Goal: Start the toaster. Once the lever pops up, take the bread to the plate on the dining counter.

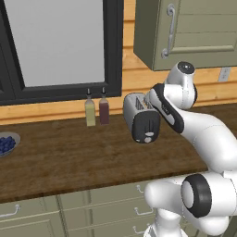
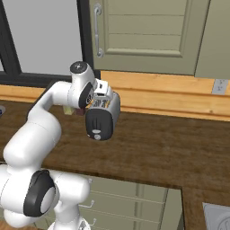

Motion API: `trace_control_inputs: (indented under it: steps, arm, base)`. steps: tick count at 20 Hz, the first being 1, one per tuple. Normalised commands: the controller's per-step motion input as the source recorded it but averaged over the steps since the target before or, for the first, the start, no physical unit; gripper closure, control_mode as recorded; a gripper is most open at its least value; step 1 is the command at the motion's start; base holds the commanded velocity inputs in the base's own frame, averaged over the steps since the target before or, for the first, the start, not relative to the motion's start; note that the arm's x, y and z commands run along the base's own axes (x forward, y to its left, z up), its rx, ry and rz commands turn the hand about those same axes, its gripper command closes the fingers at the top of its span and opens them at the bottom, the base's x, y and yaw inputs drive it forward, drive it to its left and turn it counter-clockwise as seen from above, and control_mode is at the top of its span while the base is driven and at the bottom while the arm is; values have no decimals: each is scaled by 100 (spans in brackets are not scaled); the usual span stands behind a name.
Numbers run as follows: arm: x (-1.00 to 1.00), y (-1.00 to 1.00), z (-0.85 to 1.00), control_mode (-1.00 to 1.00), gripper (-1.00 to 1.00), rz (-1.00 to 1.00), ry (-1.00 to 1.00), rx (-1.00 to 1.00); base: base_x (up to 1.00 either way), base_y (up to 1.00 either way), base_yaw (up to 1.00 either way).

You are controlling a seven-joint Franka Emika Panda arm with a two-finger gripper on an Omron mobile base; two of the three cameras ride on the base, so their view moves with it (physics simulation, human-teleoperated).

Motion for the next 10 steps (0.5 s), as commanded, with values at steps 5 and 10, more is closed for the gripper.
trace_control_inputs:
  steps: [5, 10]
  arm:
    - [0, 0, 0, -100, -100, 0, 0, 0]
    - [0, 0, 0, -100, -100, 0, 0, 0]
  base:
    - [0, 0, 0]
    - [0, 0, 0]
